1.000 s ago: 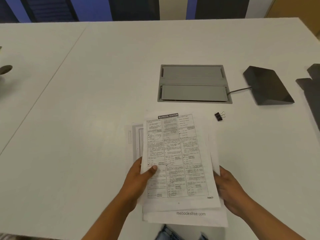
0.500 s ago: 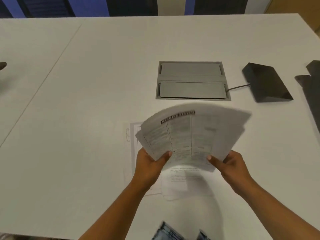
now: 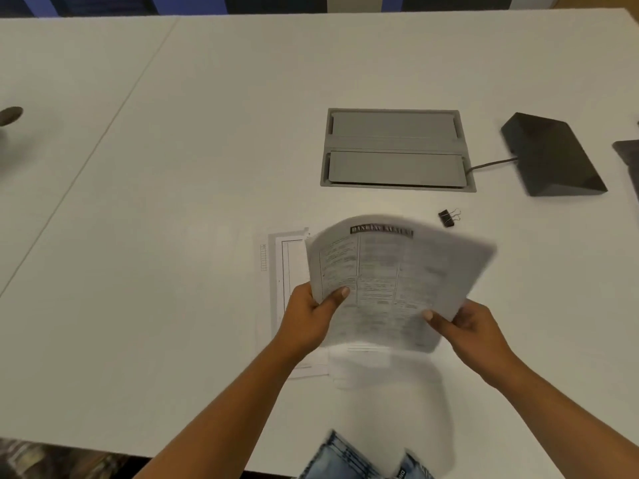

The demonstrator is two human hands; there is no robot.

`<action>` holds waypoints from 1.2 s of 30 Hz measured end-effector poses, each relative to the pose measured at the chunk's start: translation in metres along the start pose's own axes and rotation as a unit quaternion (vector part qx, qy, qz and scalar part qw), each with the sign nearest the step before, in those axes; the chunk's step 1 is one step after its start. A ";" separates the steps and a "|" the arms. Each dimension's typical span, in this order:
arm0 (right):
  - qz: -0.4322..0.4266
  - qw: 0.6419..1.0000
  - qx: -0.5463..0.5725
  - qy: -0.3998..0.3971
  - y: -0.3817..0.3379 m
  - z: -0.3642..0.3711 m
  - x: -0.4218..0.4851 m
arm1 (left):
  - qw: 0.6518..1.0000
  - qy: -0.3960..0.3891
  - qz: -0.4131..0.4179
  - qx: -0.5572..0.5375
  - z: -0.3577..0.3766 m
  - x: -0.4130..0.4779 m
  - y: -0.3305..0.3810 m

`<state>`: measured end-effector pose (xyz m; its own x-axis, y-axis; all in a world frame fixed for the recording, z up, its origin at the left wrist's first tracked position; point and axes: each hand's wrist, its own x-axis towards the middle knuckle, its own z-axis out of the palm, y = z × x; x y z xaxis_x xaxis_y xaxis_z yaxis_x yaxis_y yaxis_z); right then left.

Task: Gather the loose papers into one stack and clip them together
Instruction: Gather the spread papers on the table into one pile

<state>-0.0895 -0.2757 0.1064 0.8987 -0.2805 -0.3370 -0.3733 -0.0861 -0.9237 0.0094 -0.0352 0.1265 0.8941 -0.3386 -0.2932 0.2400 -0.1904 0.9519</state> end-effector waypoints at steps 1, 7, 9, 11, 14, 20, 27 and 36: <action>0.006 1.000 0.006 -0.007 0.001 -0.001 -0.002 | 1.000 -0.004 -0.008 -0.012 -0.002 -0.001 0.002; 0.059 0.997 0.040 0.030 0.019 -0.009 -0.021 | 0.999 0.012 -0.048 -0.006 -0.013 -0.003 -0.013; 0.078 0.994 0.056 0.048 0.025 -0.013 -0.028 | 0.981 0.130 -0.112 0.087 -0.025 0.004 -0.039; 0.096 0.991 0.077 0.061 0.031 -0.016 -0.034 | 0.934 0.221 -0.205 0.192 -0.042 0.008 -0.068; 0.119 0.986 0.092 0.077 0.038 -0.023 -0.044 | 0.880 0.243 -0.285 0.291 -0.054 0.007 -0.090; 0.129 0.983 0.087 0.101 0.045 -0.035 -0.052 | 0.897 0.269 -0.273 0.221 -0.052 0.017 -0.102; 0.144 0.984 0.049 0.090 0.040 -0.034 -0.050 | 0.933 0.228 -0.269 0.071 -0.061 0.029 -0.103; 0.130 0.985 0.054 0.097 0.031 -0.026 -0.045 | 0.954 0.143 -0.261 -0.020 -0.063 0.027 -0.092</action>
<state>-0.1474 -0.2904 0.0972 0.7106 -0.4583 -0.5338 -0.5493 0.1127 -0.8280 0.0355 0.0311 0.0368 0.7135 0.0592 -0.6982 0.6907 -0.2273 0.6865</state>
